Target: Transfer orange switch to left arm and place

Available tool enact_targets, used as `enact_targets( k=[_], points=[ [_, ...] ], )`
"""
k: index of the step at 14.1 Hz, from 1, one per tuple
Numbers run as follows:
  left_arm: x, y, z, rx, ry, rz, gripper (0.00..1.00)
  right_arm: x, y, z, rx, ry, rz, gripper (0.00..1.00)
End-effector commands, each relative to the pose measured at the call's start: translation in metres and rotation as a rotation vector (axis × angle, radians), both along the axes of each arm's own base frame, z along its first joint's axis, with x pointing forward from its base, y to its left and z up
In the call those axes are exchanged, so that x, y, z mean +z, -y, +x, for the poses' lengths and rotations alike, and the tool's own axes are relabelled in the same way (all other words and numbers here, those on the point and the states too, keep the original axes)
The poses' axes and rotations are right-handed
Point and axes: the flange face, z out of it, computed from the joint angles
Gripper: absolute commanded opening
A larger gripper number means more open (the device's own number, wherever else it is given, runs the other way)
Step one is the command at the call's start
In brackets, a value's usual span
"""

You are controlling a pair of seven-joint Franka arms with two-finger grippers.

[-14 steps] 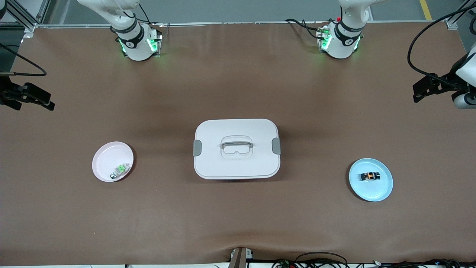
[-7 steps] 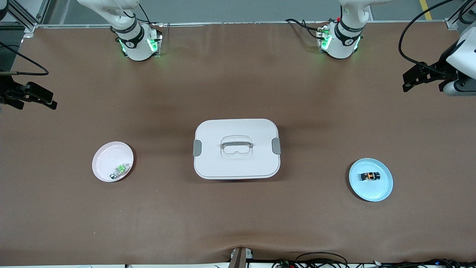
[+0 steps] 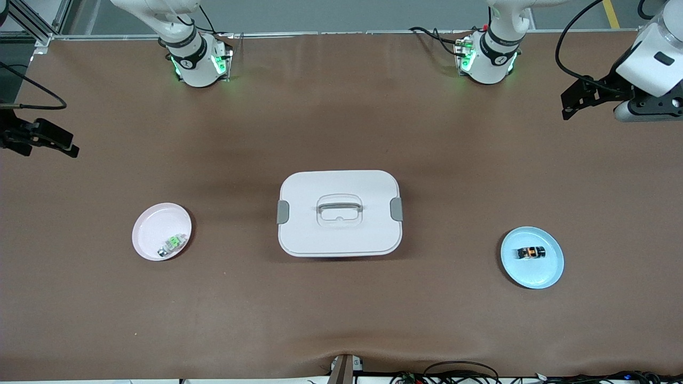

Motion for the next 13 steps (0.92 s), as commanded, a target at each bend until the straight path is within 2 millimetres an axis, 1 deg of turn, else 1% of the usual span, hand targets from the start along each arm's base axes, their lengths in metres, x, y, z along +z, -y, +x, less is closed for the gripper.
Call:
enact_targets(
  k=[1, 4, 7, 9, 11, 12, 13],
  points=[
    [0.002, -0.016, -0.011, -0.015, 0.002, -0.023, 1.00, 0.003, 0.006, -0.007, -0.037, 0.001, 0.010, 1.00],
    [0.001, -0.018, -0.011, -0.021, 0.006, -0.024, 1.00, 0.003, 0.008, -0.008, -0.039, 0.000, 0.010, 1.00],
    [0.001, -0.019, -0.010, -0.017, 0.004, -0.035, 1.00, 0.003, 0.005, -0.008, -0.033, -0.002, 0.010, 1.00],
    [-0.001, -0.022, -0.006, -0.014, -0.002, -0.039, 1.00, 0.003, 0.003, -0.008, -0.028, -0.002, 0.010, 1.00],
    [0.002, -0.024, -0.002, -0.012, 0.004, -0.039, 1.00, 0.004, 0.003, -0.008, -0.028, 0.000, 0.010, 1.00],
    [0.006, -0.024, 0.000, -0.012, 0.014, -0.041, 1.00, 0.004, 0.003, -0.008, -0.028, 0.000, 0.010, 1.00],
    [0.006, -0.023, 0.004, -0.011, 0.015, -0.040, 1.00, 0.004, 0.002, -0.008, -0.027, 0.000, 0.010, 1.00]
  ],
)
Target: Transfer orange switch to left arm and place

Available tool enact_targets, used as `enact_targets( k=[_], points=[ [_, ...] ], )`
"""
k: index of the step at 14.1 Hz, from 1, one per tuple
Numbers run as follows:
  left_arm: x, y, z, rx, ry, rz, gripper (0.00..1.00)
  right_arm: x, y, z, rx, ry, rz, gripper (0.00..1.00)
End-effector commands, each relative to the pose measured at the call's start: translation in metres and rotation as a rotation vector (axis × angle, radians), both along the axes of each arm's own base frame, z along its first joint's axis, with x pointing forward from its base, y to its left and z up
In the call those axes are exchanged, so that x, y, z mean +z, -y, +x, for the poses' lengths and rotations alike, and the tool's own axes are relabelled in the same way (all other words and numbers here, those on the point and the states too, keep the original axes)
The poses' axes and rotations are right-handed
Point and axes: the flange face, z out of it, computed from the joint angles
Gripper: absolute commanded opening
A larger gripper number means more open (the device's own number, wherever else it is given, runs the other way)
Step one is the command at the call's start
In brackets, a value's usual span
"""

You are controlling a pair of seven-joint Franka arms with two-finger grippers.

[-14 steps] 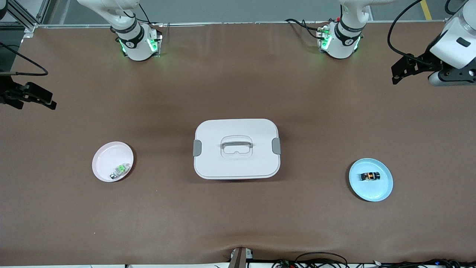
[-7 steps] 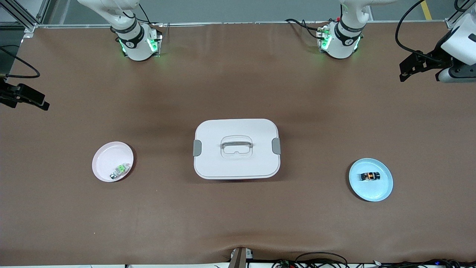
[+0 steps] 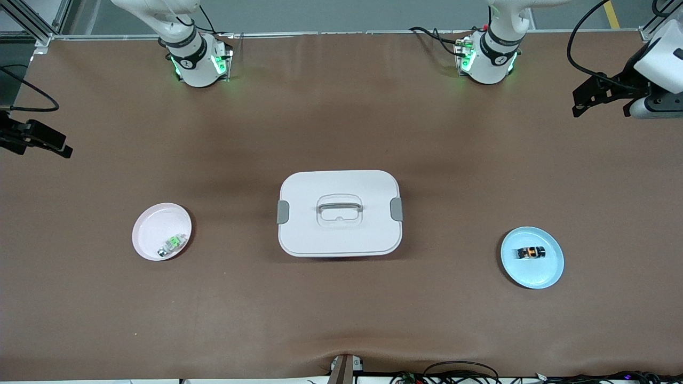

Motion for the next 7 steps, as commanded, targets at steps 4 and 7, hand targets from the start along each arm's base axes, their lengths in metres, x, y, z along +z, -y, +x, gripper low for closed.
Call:
enact_targets(
  k=[4, 7],
  points=[
    [0.0070, -0.0036, 0.0057, -0.002, 0.008, -0.018, 1.00, 0.0044, -0.0040, -0.0085, -0.012, -0.002, 0.007, 1.00],
    [0.0047, -0.0020, 0.0066, -0.007, 0.004, -0.018, 1.00, 0.0033, -0.0023, -0.0085, -0.014, -0.007, 0.008, 1.00]
  ],
)
